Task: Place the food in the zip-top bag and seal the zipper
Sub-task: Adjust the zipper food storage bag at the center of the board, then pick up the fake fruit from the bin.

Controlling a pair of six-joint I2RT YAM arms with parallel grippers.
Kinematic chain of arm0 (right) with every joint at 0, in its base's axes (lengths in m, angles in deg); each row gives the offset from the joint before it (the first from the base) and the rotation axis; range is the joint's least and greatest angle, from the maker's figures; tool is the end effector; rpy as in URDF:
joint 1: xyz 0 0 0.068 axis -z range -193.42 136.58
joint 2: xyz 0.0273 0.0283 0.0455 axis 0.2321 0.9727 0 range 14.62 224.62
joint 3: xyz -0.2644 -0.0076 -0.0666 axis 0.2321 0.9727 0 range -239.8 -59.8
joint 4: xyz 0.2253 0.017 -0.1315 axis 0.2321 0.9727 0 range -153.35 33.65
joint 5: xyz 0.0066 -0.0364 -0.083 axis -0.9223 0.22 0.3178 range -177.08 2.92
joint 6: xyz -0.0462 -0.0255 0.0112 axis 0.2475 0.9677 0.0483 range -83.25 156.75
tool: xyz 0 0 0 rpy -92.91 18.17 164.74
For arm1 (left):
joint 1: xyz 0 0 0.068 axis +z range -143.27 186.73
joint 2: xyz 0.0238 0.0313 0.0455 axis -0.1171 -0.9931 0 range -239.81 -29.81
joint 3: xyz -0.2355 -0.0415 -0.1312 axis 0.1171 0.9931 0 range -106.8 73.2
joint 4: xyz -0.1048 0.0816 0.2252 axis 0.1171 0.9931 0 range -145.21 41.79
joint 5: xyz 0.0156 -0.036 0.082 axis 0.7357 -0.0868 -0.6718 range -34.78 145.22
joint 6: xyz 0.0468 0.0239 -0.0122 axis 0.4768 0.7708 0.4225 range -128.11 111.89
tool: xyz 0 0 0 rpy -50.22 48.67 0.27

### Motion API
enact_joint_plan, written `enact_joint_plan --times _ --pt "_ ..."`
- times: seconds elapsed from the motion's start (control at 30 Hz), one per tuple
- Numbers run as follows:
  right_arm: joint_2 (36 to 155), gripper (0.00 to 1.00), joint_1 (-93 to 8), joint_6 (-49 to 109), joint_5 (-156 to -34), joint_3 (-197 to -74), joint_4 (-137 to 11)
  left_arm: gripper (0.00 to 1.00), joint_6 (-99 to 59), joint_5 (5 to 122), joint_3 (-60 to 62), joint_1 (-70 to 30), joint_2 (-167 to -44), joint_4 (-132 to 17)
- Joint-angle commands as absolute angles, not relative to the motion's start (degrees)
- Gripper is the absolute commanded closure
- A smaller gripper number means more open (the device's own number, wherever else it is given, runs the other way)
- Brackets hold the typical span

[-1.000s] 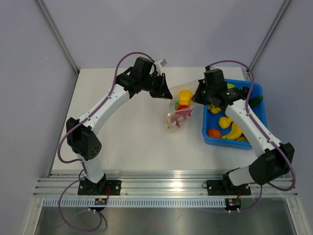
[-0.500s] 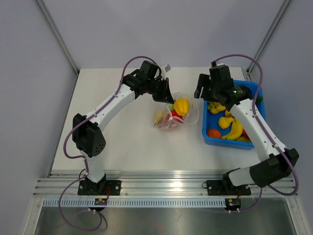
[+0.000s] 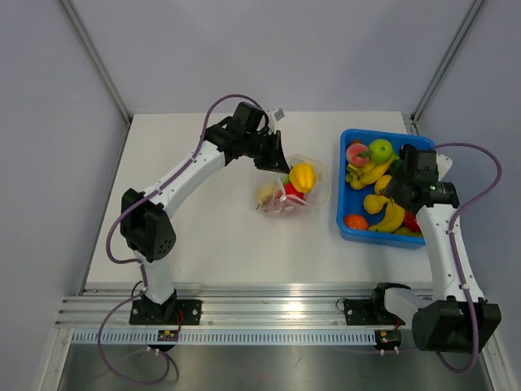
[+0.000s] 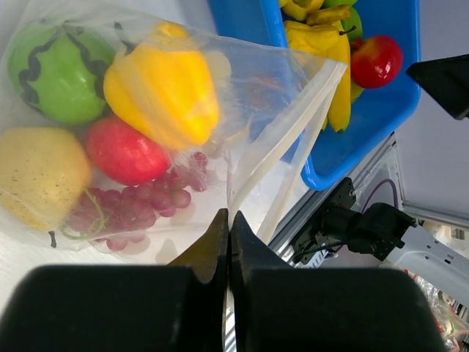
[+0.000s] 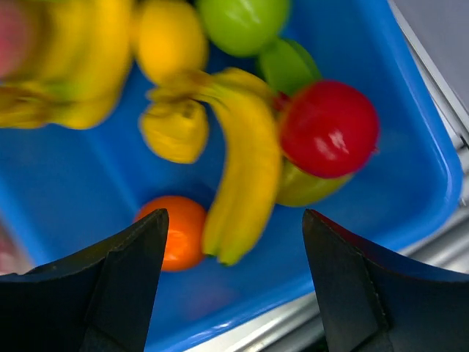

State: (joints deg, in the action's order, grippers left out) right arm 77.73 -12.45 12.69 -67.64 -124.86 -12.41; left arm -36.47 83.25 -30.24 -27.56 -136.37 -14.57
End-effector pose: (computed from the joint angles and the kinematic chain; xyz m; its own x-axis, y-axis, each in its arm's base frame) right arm 0.2137 -0.0154 0.3360 -0.5935 0.3944 -0.7015 0.5215 0.8524 0.0380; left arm 0.3369 -0.2500 0.3401 -0.8723 0.0873 -0.4811 0.4129 0.6586 -0.6291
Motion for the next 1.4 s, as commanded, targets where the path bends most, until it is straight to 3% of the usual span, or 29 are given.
enact_joint_plan --times 0.0,0.3,0.53,1.13,1.2,1.37 --pt "75.71 0.19 -6.49 10.38 -65.64 -121.42 -10.79 1.0 -35.0 83.52 -28.85 -27.73 -133.08 -16.54" --pt "75.71 0.12 6.18 7.04 -75.48 -109.9 -21.85 1.0 -35.62 85.1 -23.93 -27.73 -131.32 -19.88" --pt "77.46 0.08 7.23 5.81 -75.22 -109.02 -27.14 1.0 -35.0 85.36 -23.31 -27.73 -130.97 -20.23" --pt "87.39 0.1 8.9 6.51 -72.05 -110.6 -33.11 1.0 -34.39 85.37 -22.78 -27.55 -130.97 -20.23" --pt "87.66 0.16 8.91 6.43 -72.75 -111.04 -33.2 1.0 -34.48 85.19 -22.87 -27.55 -130.88 -20.23" --pt "83.98 0.4 8.82 5.9 -76.18 -112.97 -31.8 1.0 -34.65 84.75 -23.22 -27.55 -131.06 -19.88"
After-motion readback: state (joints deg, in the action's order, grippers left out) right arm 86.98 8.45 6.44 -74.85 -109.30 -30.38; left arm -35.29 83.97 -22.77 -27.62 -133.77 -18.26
